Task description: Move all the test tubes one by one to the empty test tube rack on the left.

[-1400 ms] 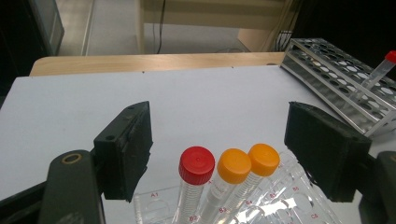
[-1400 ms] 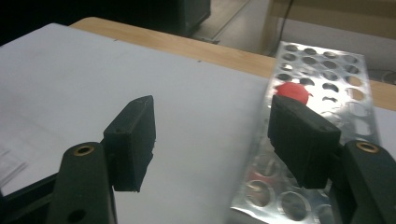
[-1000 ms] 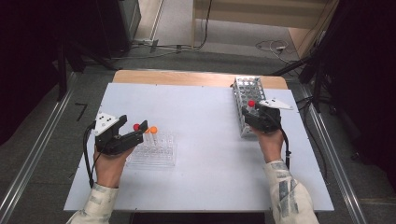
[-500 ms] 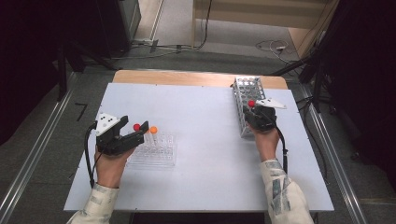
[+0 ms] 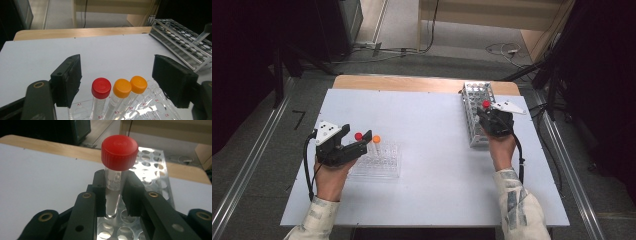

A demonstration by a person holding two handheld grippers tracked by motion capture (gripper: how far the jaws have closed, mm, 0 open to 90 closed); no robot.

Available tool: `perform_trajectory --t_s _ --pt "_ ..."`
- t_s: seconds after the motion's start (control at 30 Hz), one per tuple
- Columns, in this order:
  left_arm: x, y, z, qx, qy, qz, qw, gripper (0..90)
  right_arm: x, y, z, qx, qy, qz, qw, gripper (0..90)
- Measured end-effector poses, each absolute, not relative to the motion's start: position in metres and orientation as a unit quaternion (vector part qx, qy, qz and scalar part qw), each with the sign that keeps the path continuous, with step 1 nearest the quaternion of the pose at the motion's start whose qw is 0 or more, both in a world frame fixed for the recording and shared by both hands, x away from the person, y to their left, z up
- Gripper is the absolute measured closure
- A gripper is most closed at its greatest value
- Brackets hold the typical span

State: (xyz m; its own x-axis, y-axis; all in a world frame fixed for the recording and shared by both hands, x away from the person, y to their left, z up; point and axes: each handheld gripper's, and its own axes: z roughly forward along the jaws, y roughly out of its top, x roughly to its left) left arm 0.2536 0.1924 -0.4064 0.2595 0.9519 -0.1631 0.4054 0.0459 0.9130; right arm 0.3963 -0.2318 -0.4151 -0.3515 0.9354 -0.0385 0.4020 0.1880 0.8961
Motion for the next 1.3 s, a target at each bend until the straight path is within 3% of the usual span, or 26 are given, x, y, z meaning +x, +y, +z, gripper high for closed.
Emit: perform_trajectory --t_s 0.43,0.9,1.3 --pt "0.249 0.183 -0.401 0.634 0.526 0.279 0.493 21.9 0.365 -0.224 -0.381 0.418 0.729 0.455 0.294 71.2" --pt "0.242 0.163 -0.395 0.648 0.499 0.259 0.513 23.1 0.329 -0.18 -0.395 0.341 0.783 0.477 0.209 71.1" --pt "0.236 0.131 -0.396 0.678 0.465 0.234 0.52 24.4 0.307 -0.143 -0.413 0.29 0.819 0.468 0.163 71.1"
